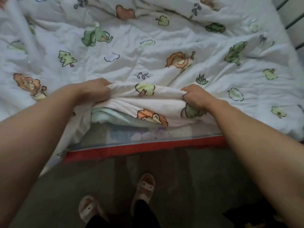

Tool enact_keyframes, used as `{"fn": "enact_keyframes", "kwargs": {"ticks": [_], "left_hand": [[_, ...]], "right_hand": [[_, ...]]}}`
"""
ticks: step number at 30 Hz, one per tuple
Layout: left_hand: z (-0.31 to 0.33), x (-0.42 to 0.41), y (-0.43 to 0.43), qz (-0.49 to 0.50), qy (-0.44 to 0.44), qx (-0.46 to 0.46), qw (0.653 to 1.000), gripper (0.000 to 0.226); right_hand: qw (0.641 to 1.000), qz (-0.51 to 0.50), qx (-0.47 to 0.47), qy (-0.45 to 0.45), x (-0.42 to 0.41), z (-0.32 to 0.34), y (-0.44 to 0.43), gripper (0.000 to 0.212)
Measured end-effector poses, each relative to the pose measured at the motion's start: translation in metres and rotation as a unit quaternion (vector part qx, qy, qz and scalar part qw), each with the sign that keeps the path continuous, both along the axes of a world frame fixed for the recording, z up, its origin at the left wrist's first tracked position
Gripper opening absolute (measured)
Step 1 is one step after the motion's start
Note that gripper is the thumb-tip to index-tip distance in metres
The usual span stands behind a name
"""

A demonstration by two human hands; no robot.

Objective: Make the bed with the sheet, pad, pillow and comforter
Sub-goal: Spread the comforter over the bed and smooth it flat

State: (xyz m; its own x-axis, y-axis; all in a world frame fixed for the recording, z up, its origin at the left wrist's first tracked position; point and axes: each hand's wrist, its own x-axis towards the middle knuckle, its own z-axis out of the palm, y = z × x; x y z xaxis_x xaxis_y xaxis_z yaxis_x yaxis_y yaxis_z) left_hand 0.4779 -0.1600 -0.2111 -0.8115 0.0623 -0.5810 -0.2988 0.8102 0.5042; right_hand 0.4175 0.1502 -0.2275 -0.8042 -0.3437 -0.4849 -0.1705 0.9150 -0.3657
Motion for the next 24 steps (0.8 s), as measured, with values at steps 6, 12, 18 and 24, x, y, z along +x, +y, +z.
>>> {"fn": "enact_keyframes", "kwargs": {"ticks": [6, 12, 18, 24], "left_hand": [[-0.016, 0.012, 0.02, -0.067, -0.351, 0.045, 0.933, 0.094], [-0.04, 0.013, 0.032, 0.029, -0.132, 0.111, 0.985, 0.068], [-0.035, 0.005, 0.088, -0.029, 0.171, 0.01, 0.985, 0.012], [-0.021, -0.001, 0.204, -0.233, 0.241, 0.089, 0.938, 0.017]], "right_hand": [[0.963, 0.018, 0.078, -0.256, 0.001, 0.001, 0.024, 0.047], [0.985, -0.046, -0.018, -0.167, 0.009, -0.009, 0.041, 0.059], [0.991, -0.094, 0.051, 0.077, 0.003, -0.017, 0.08, 0.036], [0.938, -0.2, 0.213, 0.187, 0.022, -0.02, 0.154, 0.026]]}}
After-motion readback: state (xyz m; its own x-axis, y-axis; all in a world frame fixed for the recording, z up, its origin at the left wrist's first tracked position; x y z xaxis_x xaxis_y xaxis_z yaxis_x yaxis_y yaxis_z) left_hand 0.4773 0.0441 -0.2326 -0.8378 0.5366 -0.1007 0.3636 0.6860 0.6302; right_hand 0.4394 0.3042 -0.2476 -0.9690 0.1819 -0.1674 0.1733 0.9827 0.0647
